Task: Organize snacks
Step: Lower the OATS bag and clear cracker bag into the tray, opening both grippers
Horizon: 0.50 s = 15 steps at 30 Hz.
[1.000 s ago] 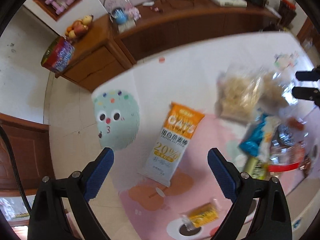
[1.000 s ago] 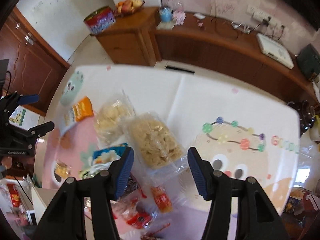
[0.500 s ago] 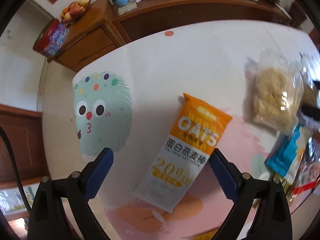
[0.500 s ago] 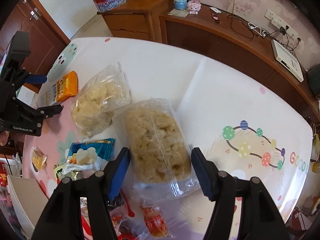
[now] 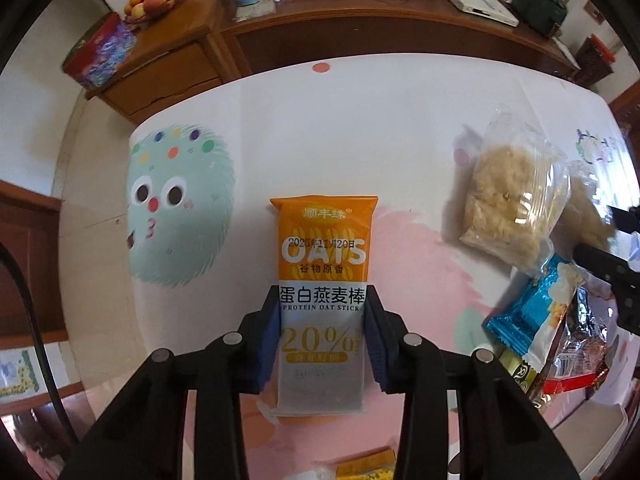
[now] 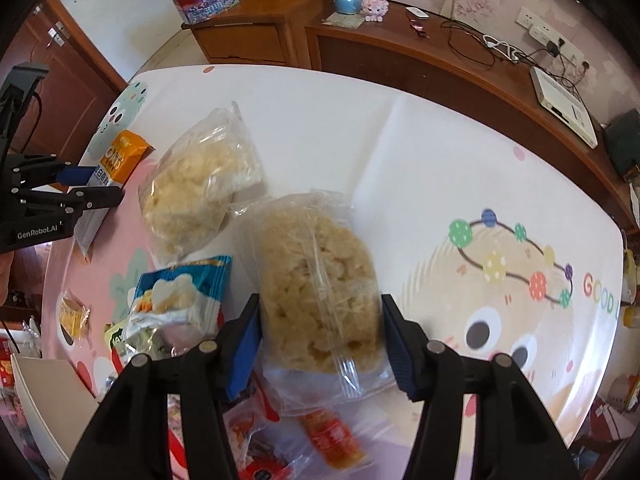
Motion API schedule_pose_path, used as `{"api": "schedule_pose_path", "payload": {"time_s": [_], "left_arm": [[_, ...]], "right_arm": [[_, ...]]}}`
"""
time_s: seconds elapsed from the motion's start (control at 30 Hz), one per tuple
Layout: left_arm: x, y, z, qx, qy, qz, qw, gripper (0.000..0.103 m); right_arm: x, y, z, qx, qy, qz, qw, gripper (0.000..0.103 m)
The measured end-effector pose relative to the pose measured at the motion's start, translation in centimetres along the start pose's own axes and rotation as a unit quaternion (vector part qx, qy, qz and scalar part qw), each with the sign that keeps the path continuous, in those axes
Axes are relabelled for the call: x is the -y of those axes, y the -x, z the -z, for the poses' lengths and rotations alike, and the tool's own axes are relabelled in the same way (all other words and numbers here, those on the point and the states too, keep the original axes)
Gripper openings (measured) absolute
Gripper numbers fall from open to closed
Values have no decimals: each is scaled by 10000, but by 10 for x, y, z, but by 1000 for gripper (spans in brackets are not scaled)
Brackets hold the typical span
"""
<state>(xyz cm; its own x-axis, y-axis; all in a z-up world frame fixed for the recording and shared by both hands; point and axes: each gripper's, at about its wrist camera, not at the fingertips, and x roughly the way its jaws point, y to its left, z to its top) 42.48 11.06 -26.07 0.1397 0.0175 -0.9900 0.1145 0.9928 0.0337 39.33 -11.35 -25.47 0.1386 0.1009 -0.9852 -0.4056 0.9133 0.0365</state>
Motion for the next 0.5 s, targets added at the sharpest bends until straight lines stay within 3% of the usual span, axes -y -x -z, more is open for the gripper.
{"api": "schedule_pose_path", "payload": {"time_s": [0.23,0.5], "left_arm": [[-2,55,30,356,280,-361,9983,36],[0,176,106,1236,137,-446,9912,36]], "right_arm": [[-3,37,18,255,-286,13,9993,56],[-12,126,54,977,-775,-83,9922,56]]}}
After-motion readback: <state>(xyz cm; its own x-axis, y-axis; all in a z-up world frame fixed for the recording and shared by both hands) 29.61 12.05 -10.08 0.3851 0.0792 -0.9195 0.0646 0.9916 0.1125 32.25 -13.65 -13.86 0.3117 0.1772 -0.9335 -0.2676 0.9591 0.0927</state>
